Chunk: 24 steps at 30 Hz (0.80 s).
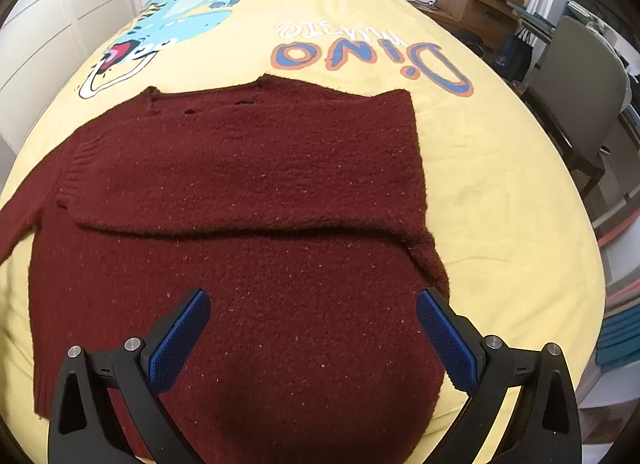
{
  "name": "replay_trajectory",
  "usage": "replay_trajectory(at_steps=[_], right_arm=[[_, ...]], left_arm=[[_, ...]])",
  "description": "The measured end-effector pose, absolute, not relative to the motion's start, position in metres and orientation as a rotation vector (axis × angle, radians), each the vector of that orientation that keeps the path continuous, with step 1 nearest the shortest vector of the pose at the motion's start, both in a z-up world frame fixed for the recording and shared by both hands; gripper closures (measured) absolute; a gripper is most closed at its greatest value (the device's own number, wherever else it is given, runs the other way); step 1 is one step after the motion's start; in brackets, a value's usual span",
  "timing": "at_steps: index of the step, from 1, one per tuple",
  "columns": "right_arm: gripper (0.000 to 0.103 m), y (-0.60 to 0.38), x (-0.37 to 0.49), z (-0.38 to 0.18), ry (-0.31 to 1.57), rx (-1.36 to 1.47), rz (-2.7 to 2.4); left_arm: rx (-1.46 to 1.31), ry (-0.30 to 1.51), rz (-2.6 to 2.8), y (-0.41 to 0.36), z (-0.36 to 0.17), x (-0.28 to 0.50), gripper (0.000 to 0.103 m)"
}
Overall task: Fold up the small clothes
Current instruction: 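Grasp the other sweater sleeve with the left tool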
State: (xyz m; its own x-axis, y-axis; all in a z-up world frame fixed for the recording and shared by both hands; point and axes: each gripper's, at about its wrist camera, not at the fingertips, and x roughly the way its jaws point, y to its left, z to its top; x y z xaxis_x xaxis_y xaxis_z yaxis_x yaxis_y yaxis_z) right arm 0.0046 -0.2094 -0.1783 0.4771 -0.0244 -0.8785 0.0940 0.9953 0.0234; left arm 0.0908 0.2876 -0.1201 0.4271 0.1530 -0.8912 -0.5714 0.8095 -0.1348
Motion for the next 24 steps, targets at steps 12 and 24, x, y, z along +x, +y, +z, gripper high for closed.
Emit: replay_trajectory(at_steps=[12,24], right_arm=[[0.0,-0.208,0.005,-0.188,1.098,0.077,-0.078],[0.0,-0.224,0.008,-0.188,1.097,0.087,-0.11]], left_arm=[[-0.645,1.163,0.54,0.367,-0.177,0.104,0.001],[-0.685,1.175,0.397,0.387,-0.178,0.115,0.089]])
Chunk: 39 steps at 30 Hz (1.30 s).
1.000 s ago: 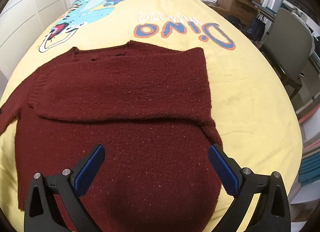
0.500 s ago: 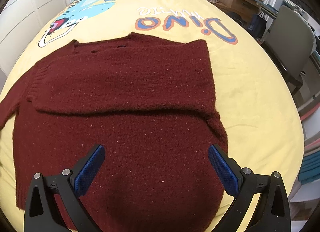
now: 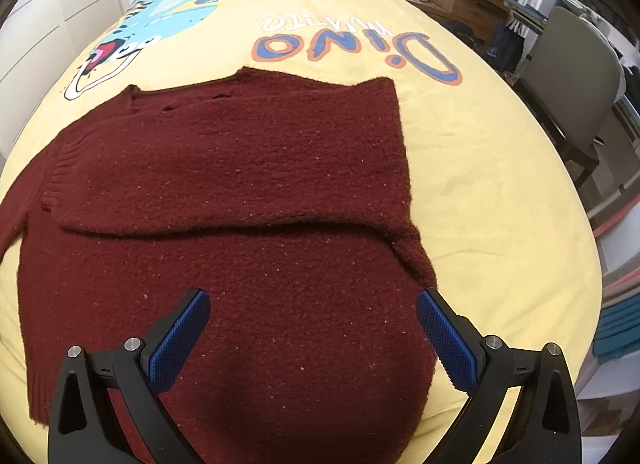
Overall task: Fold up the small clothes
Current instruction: 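Grasp the other sweater sleeve with the left tool, then fold the held sleeve across the sweater body with the left tool, release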
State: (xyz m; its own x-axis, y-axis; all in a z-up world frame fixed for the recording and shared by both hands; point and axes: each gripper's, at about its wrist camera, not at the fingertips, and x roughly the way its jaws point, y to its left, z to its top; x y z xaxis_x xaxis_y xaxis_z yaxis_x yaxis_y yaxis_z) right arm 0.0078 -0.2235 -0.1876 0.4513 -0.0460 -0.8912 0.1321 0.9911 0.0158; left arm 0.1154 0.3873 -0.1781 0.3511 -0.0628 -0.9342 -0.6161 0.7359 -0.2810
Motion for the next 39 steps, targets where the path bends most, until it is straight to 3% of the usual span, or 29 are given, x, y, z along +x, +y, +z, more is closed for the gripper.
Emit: replay_trajectory(at_steps=[9,18,39], right_arm=[[0.0,-0.222,0.012,-0.186,1.084,0.078,-0.091],[0.0,-0.218,0.032,-0.17,1.046,0.013,-0.046],[0.0,-0.264,0.056,-0.151,1.059,0.077,-0.054]], left_arm=[[-0.558,1.142,0.296,0.345,-0.134,0.113,0.091],[-0.448,1.092,0.043,0.236,-0.082,0.126,0.091],[-0.09,1.172,-0.348,-0.046,-0.095,0.182,0.091]])
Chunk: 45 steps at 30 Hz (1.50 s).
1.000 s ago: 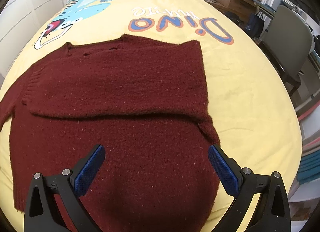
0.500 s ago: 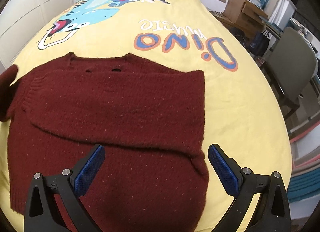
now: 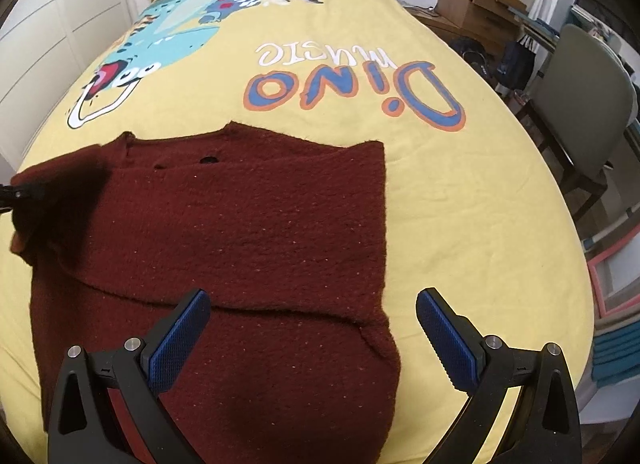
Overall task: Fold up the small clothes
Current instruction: 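Fold the held sleeve across the sweater body with the left tool, release, then lift the open left tool away from the folded sweater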
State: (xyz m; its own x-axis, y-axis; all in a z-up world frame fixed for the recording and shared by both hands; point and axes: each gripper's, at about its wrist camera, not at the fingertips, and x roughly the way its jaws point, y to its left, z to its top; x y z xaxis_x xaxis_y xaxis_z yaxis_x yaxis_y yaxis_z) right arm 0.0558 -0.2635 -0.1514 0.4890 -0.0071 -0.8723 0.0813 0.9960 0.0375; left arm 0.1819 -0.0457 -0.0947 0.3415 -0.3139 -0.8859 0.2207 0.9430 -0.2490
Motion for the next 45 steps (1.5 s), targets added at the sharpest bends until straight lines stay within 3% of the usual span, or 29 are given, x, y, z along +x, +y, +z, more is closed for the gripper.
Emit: replay_trajectory(at_steps=[8,17,23,25,27,31,33,35,45], right_arm=[[0.0,-0.283,0.046,-0.159,1.064,0.12,-0.074],[0.0,-0.299,0.037,-0.176,1.109,0.133,-0.099],[0.0,-0.303,0.029,-0.181,1.127,0.124,-0.119],[0.0,-0.304,0.025,-0.183,1.134,0.132,-0.119],[0.0,-0.304,0.022,-0.184,1.139,0.138,-0.121],[0.0,-0.304,0.016,-0.186,1.142,0.145,-0.132],[0.0,-0.305,0.014,-0.186,1.14,0.153,-0.132],[0.0,-0.306,0.013,-0.186,1.139,0.156,-0.133],[0.0,-0.304,0.01,-0.183,1.127,0.149,-0.125]], left_arm=[[-0.001,1.192,-0.388,-0.111,-0.127,0.172,0.091],[0.093,1.275,-0.318,-0.125,-0.192,0.168,0.09],[0.095,1.285,-0.308,-0.128,-0.195,0.172,0.086],[0.057,1.301,-0.308,-0.125,-0.196,0.176,0.08],[0.05,1.311,-0.286,-0.123,-0.198,0.177,0.057],[0.073,1.324,-0.269,-0.125,-0.199,0.177,0.038],[0.072,1.332,-0.282,-0.128,-0.199,0.177,0.016],[0.07,1.345,-0.293,-0.13,-0.198,0.176,0.004],[0.058,1.323,-0.327,-0.111,-0.171,0.17,0.001]])
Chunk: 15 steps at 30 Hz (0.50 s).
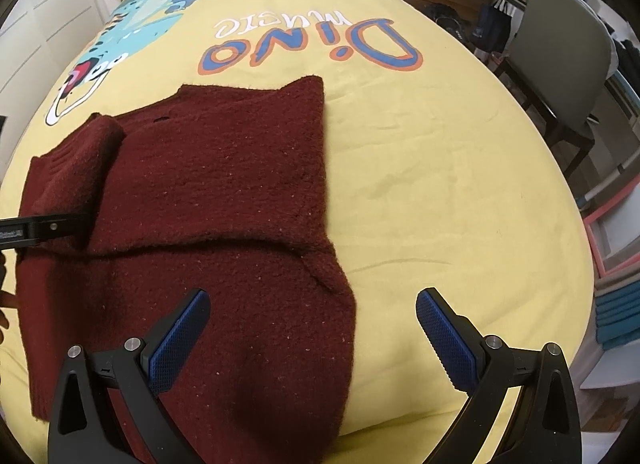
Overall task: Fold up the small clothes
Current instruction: 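Lift the open left tool away from the folded sweater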
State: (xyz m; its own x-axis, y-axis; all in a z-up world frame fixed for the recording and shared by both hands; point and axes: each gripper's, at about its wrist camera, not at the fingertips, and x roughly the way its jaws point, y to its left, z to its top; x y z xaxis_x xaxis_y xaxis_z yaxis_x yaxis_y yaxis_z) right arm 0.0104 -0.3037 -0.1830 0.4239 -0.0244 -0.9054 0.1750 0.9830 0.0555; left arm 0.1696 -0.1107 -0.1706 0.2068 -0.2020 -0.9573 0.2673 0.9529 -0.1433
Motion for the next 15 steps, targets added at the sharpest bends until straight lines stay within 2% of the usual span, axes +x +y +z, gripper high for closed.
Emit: replay_trajectory(at_steps=[7,15], right_arm=[[0.0,-0.296,0.012,-0.182,1.126,0.138,-0.111],[0.0,-0.289,0.017,-0.181,1.127,0.128,-0.099]], left_arm=[[0.093,1.306,-0.316,-0.085,-0.158,0.158,0.001],[0.08,1.322,-0.277,-0.019,-0.155,0.155,0.001]])
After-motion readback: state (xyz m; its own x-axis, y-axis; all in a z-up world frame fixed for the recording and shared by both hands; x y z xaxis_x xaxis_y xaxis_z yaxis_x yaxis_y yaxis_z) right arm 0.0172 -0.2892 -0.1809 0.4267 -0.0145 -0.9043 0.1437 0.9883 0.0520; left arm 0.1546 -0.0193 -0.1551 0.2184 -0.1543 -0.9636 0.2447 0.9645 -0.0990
